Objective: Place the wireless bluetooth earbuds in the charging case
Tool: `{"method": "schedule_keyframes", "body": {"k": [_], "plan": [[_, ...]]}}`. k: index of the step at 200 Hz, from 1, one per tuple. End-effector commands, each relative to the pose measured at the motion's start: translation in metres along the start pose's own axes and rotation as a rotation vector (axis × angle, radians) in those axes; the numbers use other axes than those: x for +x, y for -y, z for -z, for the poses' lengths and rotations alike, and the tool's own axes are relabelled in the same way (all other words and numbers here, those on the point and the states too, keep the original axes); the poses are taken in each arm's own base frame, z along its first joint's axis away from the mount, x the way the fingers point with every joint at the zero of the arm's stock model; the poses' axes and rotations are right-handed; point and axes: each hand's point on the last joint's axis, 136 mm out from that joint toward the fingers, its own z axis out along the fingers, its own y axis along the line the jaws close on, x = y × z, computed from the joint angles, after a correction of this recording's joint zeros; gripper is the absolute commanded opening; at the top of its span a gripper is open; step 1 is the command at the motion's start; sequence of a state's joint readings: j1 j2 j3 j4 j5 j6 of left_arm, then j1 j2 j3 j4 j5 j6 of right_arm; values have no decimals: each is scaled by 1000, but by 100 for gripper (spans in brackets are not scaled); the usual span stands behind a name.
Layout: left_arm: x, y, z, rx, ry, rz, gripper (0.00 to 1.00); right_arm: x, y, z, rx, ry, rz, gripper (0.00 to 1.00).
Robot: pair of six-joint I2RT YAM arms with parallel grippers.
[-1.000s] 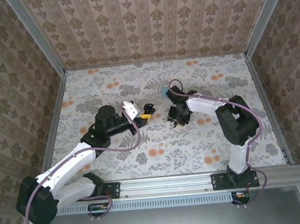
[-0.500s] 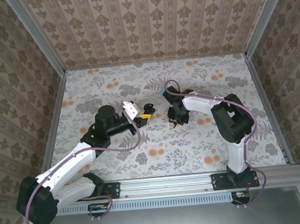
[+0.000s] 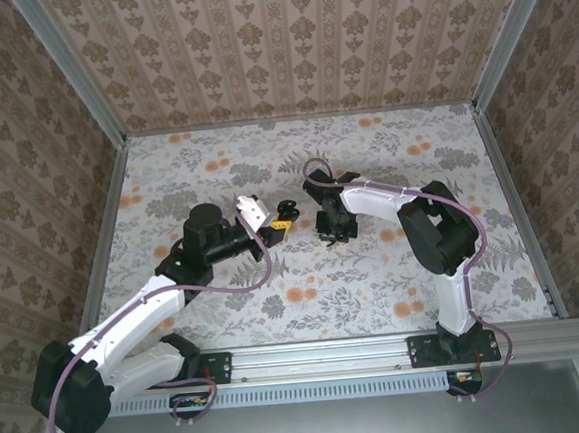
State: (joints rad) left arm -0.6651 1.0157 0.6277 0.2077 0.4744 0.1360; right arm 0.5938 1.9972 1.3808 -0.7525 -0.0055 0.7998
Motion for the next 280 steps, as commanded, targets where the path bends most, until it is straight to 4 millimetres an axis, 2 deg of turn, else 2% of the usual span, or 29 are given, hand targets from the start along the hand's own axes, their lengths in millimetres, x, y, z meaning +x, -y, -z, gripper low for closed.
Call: {"method": "schedule_keyframes", "body": {"k": [1,37,68,93,131,161,188,207,233,257,280], "plan": [[-3,1,6,3,13,-22,0,3,5,-1,50,-18,51,22],[-3,2,8,0,12,-21,0,-9,-6,12,34,3,183,20],[-3,2,8,0,12,-18,0,-7,-14,18,38,-72,434,19],[-2,2,9,-4,11,-14,0,-2,2,16,126,-167,619,19],[-3,1,10,-11,13,-13,0,0,30,9,251,-208,763,20],[-3,1,11,-15,9,-15,0,5,33,5,236,-219,826,23],[-5,0,11,-17,11,-16,0,5,34,7,238,-213,846,32],[-5,0,11,-19,10,-15,0,2,30,13,229,-183,820,38],[-5,0,12,-22,11,-15,0,-8,19,38,188,-95,706,39],[-6,-2,11,-26,14,-17,0,-18,11,62,135,6,406,40],[-9,-2,9,-22,21,-22,0,-12,16,60,28,59,59,42]]}}
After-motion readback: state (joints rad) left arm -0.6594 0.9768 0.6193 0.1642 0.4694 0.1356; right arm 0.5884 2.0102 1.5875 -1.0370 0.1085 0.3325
